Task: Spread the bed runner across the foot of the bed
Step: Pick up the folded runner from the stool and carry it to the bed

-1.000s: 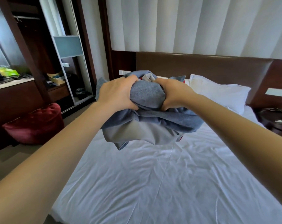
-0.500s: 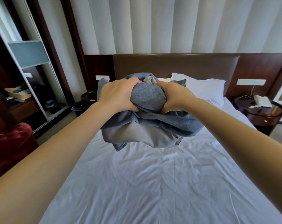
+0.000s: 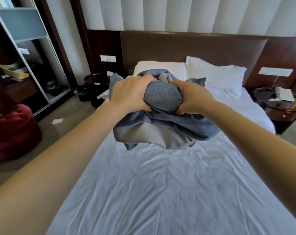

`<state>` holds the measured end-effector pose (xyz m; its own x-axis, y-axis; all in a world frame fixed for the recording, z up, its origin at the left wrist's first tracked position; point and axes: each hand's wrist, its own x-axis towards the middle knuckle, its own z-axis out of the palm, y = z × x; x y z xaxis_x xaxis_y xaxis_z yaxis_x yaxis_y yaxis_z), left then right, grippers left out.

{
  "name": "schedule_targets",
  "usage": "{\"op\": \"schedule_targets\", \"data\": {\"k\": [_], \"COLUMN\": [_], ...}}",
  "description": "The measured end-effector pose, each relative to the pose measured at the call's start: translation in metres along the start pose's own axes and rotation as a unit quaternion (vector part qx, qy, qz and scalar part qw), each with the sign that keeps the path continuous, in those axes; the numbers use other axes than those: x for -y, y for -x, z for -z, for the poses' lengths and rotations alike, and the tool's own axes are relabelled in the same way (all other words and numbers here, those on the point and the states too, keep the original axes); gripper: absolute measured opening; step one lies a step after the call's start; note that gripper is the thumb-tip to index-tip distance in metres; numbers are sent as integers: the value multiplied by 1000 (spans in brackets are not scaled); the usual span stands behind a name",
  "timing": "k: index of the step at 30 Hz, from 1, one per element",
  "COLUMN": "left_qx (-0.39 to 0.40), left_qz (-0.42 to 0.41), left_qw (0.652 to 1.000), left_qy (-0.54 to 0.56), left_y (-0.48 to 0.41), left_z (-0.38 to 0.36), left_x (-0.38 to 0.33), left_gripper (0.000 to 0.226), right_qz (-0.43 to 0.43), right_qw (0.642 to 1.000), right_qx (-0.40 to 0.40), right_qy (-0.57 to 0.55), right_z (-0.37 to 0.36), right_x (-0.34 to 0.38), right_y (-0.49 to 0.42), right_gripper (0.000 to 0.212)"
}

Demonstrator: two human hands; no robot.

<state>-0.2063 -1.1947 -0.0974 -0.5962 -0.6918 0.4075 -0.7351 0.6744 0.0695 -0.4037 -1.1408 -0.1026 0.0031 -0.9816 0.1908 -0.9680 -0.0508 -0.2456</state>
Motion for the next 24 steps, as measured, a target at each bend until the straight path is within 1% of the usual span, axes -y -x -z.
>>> {"op": "schedule_targets", "data": {"k": [7, 12, 20, 24], "left_qx": [46, 94, 144, 165], "left_qz": [1, -9, -18, -17], "left_qw": [998, 994, 986, 981], "left_qy": [40, 50, 86, 97], "left_y": [18, 31, 70, 93], "left_z": [-79, -136, -236, -286], "left_x": [3, 3, 13, 15], "left_gripper": [74, 69, 57, 49], "right_qz": [-31, -62, -111, -128], "right_qw": [998, 994, 986, 980], "right_qx": [43, 77, 128, 153], "right_qy": [30, 36, 11, 10], "right_z": [-68, -123, -222, -271], "right_x": [-29, -49, -74, -84], "right_y": [15, 27, 58, 72], "right_gripper": [75, 79, 72, 73]}}
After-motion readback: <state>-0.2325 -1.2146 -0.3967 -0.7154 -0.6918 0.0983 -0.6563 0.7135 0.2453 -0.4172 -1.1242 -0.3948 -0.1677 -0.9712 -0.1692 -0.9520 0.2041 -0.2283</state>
